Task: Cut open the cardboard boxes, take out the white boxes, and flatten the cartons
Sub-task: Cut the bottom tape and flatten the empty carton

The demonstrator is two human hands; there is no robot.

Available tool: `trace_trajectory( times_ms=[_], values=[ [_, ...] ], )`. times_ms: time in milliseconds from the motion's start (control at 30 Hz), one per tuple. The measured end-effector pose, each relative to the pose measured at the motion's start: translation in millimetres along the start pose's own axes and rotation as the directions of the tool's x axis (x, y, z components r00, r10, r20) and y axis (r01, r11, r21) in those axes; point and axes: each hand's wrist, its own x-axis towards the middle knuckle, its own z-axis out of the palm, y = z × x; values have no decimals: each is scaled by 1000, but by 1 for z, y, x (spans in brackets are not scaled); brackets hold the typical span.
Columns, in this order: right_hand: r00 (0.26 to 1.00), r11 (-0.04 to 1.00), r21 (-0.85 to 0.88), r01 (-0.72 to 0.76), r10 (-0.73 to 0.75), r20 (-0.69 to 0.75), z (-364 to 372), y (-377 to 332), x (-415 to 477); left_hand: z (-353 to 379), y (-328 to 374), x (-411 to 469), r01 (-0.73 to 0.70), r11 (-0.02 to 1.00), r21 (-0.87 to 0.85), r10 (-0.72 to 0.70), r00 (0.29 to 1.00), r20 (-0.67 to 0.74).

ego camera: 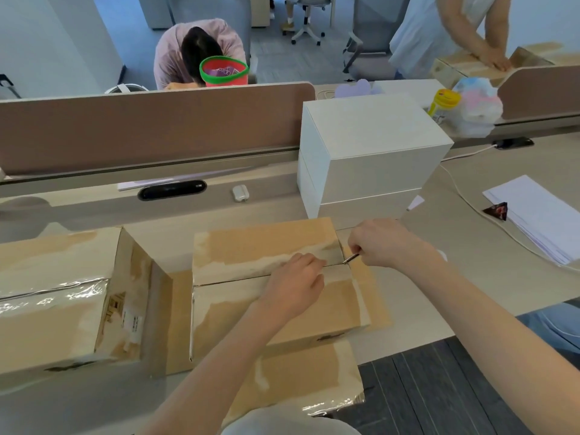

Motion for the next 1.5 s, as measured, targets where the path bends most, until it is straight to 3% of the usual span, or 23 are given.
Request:
trace_trajectory(
  times_ms=[200,367,533,700,967,1500],
  values=[
    [998,998,66,13,-8,-69,11,8,-2,7,22,17,63,992,114,-73,994,87],
    [996,995,84,48,-42,-75,21,13,-7,2,19,34,163,985,65,-173,958,230],
    [992,979,193,65,-43,-115,36,24,-11,-5,15,48,143,986,87,-163,941,297],
    [969,914,404,-28,125,-214,48,38,-27,-4,13,48,132,988,79,-149,948,281],
    [988,828,560,-29,109,-109,67,17,-43,-4,17,48,128,988,91,-147,956,255],
    [993,772,633,-53,110,-50,71,6,-55,4,18,48,150,988,21,-151,965,215]
  ],
)
